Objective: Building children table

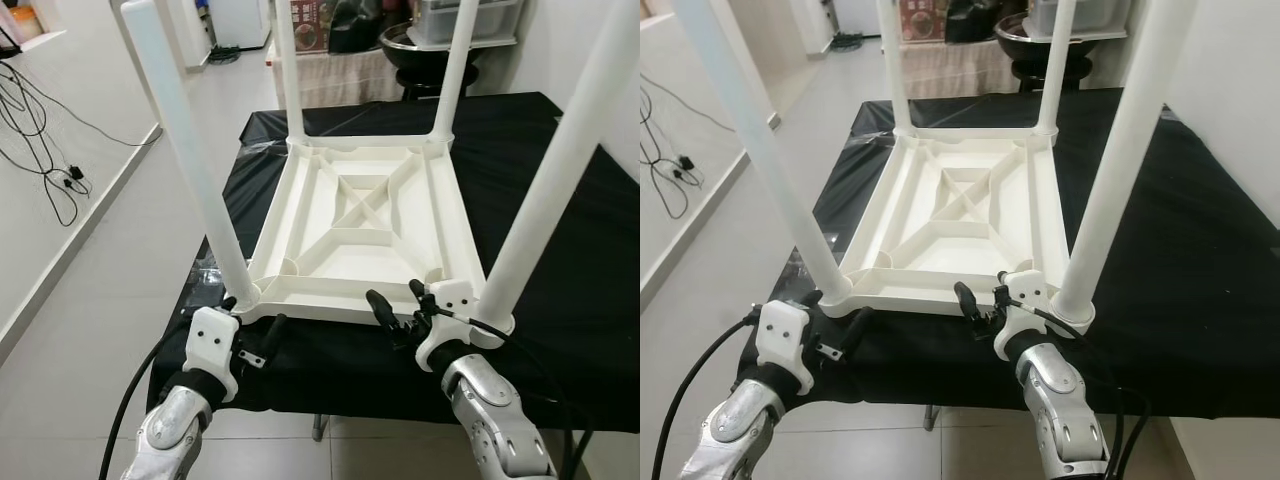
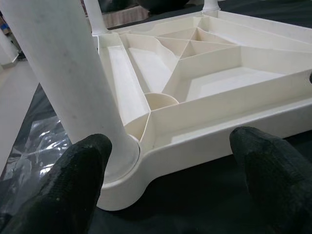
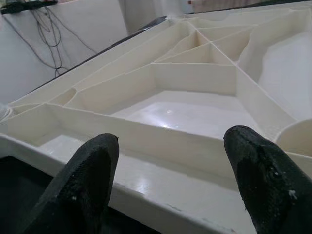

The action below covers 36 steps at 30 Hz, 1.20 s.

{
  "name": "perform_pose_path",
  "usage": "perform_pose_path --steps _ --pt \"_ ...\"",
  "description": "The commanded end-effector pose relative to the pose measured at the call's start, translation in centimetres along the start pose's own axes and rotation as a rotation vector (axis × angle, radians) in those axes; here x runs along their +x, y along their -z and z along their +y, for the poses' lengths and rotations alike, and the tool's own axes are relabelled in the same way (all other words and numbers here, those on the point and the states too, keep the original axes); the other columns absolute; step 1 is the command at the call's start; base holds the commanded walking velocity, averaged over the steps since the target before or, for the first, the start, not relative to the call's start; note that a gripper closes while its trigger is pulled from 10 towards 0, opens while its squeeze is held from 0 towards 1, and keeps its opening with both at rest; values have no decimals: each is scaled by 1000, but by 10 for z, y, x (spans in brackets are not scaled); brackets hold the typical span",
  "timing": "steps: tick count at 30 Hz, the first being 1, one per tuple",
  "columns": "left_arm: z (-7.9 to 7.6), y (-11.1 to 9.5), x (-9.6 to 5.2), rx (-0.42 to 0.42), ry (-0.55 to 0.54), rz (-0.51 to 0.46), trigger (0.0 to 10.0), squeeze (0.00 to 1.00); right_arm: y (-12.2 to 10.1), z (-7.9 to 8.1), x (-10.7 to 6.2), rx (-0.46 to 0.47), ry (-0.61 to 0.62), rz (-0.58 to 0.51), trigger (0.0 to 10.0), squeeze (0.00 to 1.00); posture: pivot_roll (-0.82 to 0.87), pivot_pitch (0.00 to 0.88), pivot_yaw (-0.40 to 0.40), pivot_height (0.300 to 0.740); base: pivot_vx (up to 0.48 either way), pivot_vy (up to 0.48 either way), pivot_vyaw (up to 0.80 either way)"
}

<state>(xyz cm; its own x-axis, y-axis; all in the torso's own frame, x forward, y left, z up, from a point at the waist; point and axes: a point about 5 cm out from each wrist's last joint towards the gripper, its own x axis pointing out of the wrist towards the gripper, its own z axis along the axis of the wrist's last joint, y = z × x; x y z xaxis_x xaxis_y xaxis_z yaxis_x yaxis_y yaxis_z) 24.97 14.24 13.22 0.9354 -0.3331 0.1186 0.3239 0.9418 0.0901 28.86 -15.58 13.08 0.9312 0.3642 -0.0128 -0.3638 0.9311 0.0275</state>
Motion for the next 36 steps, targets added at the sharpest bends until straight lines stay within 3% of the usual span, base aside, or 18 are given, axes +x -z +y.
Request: perform_pose_path --steps 1,2,5,8,15,19,26,30,36 --pt "3 2 -6 -13 -8 20 10000 0 -6 7 -4 28 -111 -22 10000 0 -70 127 64 740 0 0 0" --pt "4 2 -12 -45 -23 30 10000 0 -20 14 -20 -41 -403 -6 10000 0 -75 129 68 740 0 0 0" --pt "5 2 -13 -52 -26 32 10000 0 -23 16 -25 -57 -469 6 10000 0 -75 129 67 740 0 0 0" --pt "4 7 -16 -74 -4 57 10000 0 -29 9 -35 -159 -602 92 10000 0 -75 128 62 740 0 0 0" --pt "-2 8 -19 -79 74 74 10000 0 -31 -1 -34 -239 -622 166 10000 0 -73 126 59 740 0 0 0" --pt "-8 10 -23 -72 129 96 10000 0 -21 -9 -35 -213 -601 305 10000 0 -69 125 54 740 0 0 0" --pt "-8 11 -22 -61 123 101 10000 0 -21 -14 -47 -128 -667 367 10000 0 -72 122 55 740 0 0 0" --pt "-8 11 -22 -56 125 102 10000 0 -8 -29 -42 -165 -539 472 10000 0 -70 120 54 740 0 0 0" --pt "-6 10 -21 -28 111 98 10000 0 -5 -55 -30 -120 -287 510 10000 0 -69 122 55 740 0 0 0"
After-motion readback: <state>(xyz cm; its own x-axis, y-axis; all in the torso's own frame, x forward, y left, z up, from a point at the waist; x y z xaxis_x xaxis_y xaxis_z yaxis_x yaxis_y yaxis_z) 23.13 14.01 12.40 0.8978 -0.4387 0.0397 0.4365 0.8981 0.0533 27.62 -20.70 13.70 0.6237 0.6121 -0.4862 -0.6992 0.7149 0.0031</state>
